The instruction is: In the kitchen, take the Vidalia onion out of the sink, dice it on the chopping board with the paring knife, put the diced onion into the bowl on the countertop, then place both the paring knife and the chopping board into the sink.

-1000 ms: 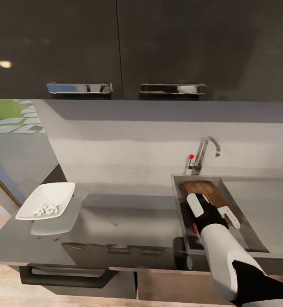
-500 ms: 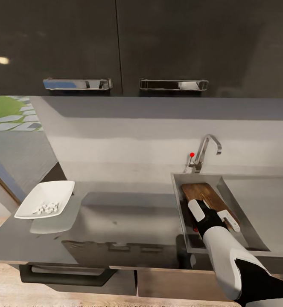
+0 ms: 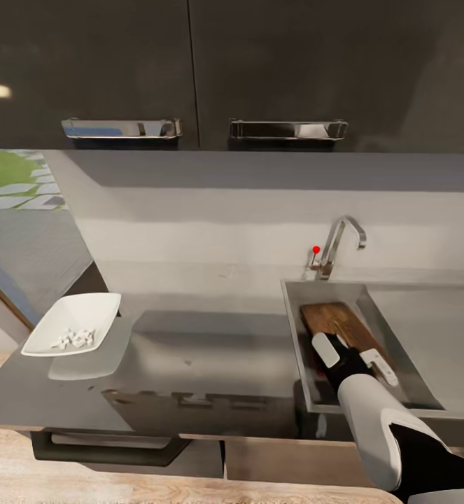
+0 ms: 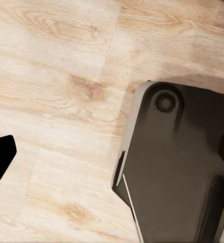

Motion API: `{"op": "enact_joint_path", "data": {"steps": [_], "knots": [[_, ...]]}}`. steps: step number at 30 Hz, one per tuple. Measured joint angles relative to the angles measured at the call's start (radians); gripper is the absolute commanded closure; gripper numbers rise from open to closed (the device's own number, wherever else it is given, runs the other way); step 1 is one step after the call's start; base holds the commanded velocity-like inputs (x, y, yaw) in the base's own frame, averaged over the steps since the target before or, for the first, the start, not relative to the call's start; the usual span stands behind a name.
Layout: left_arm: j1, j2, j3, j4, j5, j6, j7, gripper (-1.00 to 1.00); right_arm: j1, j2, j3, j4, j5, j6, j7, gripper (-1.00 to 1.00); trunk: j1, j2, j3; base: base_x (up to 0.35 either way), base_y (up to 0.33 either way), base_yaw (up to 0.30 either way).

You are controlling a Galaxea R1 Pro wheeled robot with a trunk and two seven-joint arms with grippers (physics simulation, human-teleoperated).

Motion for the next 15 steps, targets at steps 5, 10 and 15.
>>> {"op": "enact_joint_path", "data": {"steps": [5, 10, 15], "knots": [[0.000, 0.000, 0.000, 0.000, 0.000, 0.000, 0.000, -1.00, 0.000, -0.002, -0.002, 0.031, 0.002, -0.011, 0.033, 1.00, 0.000, 0.000, -0.008, 0.000, 0.000, 0.000], [0.000, 0.000, 0.000, 0.000, 0.000, 0.000, 0.000, -1.00, 0.000, -0.006, -0.001, 0.034, 0.003, -0.017, 0.044, 1.00, 0.000, 0.000, -0.016, 0.000, 0.000, 0.000], [0.000, 0.000, 0.000, 0.000, 0.000, -0.001, 0.000, -1.00, 0.000, -0.008, -0.002, 0.037, 0.002, -0.034, 0.061, 1.00, 0.000, 0.000, -0.024, 0.000, 0.000, 0.000]]}}
